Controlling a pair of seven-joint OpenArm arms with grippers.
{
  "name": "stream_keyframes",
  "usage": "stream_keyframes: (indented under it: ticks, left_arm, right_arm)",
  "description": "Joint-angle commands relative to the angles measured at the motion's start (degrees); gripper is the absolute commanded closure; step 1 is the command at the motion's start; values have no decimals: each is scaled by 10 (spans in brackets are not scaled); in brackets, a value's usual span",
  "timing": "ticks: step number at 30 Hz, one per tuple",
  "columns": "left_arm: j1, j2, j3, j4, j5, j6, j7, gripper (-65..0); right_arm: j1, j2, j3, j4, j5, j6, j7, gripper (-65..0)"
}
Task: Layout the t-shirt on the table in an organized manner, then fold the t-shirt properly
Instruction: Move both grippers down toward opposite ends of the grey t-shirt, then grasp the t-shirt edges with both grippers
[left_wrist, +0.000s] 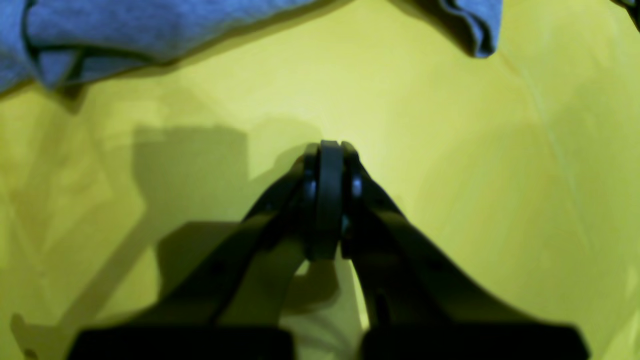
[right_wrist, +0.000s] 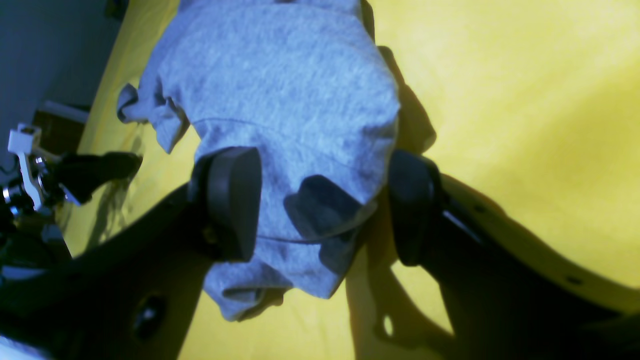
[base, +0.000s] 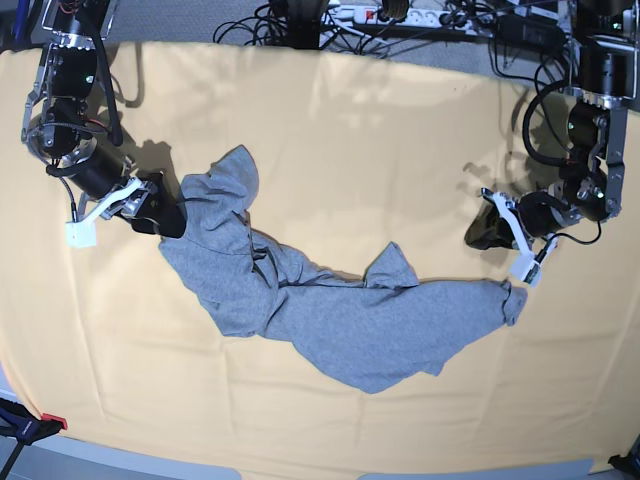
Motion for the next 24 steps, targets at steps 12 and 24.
stream_keyframes:
  ticks: [12,24]
  left_arm:
    - [-13,-5,-6,7,-11,-4,-10,0]
    - [-13,-5,-6,7,-11,-4,-17,0]
  right_arm:
    - [8,6,-21,9,-50,-3,59,-400]
    - [9,7,-32,9,-105,-5,110,0]
